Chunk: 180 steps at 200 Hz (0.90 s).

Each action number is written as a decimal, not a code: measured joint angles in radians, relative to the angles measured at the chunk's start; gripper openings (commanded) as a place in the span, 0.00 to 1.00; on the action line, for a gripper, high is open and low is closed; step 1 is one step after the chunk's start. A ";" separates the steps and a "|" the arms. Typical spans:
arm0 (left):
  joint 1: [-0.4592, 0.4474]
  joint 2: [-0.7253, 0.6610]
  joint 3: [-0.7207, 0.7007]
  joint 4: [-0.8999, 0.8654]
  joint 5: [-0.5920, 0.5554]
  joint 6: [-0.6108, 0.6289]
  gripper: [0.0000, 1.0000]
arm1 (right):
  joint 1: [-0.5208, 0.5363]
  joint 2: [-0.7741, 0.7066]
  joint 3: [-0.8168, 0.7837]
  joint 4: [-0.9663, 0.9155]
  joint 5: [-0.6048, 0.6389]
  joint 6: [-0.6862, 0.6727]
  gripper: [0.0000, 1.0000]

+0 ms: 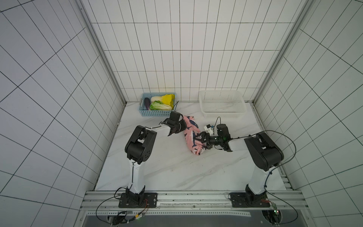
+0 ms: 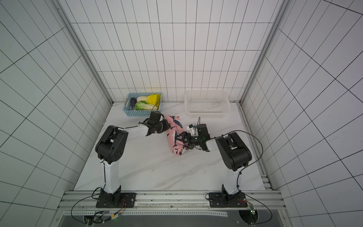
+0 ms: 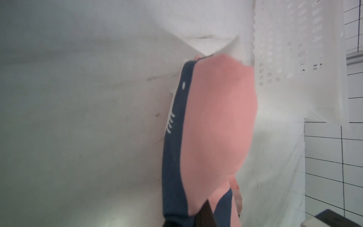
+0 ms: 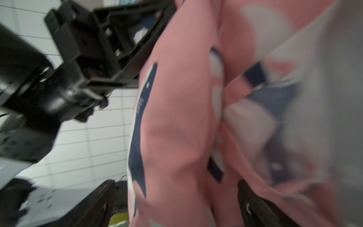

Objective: Roll up the shorts
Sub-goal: Roll the shorts at the center of the board.

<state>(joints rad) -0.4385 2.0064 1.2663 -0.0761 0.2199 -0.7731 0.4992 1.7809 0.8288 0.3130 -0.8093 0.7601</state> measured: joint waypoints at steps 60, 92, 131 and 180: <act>-0.005 -0.072 -0.061 -0.105 -0.124 0.005 0.00 | 0.186 -0.210 0.237 -0.755 0.597 -0.436 0.96; -0.021 -0.064 -0.013 -0.208 -0.172 0.002 0.00 | 0.325 -0.190 0.312 -0.805 0.656 -0.506 0.97; -0.033 -0.017 0.116 -0.370 -0.208 0.006 0.00 | 0.298 -0.119 0.318 -0.713 0.582 -0.497 0.99; -0.039 0.039 0.227 -0.508 -0.220 0.027 0.00 | 0.186 -0.002 0.320 -0.610 0.426 -0.494 0.99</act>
<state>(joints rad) -0.4774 2.0449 1.4937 -0.5838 0.0002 -0.7464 0.6849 1.7790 1.1484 -0.2966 -0.3832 0.2661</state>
